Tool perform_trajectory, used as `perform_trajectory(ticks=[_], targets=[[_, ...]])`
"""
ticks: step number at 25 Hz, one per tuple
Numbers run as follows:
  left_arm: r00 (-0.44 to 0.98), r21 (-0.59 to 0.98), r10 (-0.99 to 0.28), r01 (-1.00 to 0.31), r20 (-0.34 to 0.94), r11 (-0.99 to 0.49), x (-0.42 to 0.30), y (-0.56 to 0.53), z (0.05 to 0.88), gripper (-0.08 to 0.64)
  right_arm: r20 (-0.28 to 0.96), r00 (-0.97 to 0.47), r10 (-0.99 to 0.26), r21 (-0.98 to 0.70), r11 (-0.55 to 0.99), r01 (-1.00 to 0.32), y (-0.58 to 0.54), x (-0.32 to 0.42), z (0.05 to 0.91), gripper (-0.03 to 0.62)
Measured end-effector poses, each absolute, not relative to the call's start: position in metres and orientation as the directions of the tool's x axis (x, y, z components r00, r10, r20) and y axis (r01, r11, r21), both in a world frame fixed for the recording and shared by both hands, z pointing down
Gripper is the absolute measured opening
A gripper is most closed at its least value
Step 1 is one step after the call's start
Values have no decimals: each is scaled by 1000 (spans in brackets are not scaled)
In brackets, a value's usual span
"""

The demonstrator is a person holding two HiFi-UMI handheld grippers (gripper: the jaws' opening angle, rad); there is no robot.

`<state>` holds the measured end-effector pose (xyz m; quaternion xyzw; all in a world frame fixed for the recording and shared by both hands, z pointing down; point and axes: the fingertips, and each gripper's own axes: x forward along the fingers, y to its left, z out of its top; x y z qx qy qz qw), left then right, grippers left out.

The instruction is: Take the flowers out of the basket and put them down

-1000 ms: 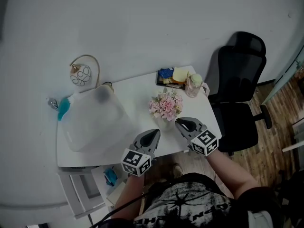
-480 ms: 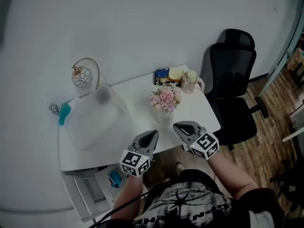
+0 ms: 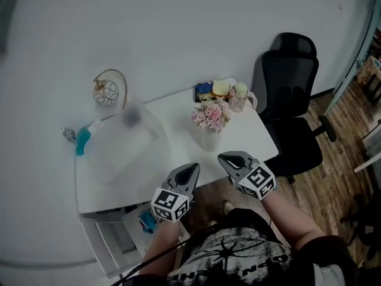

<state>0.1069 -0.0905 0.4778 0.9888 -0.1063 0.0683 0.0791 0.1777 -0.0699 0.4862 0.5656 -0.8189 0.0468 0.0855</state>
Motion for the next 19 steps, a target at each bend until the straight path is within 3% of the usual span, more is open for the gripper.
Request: perform_trajectory(ticks=[19], targets=[[965, 145, -213, -235, 153, -961, 85, -101, 479, 15, 209, -360, -909, -1, 368, -930, -87, 151, 492, 15]])
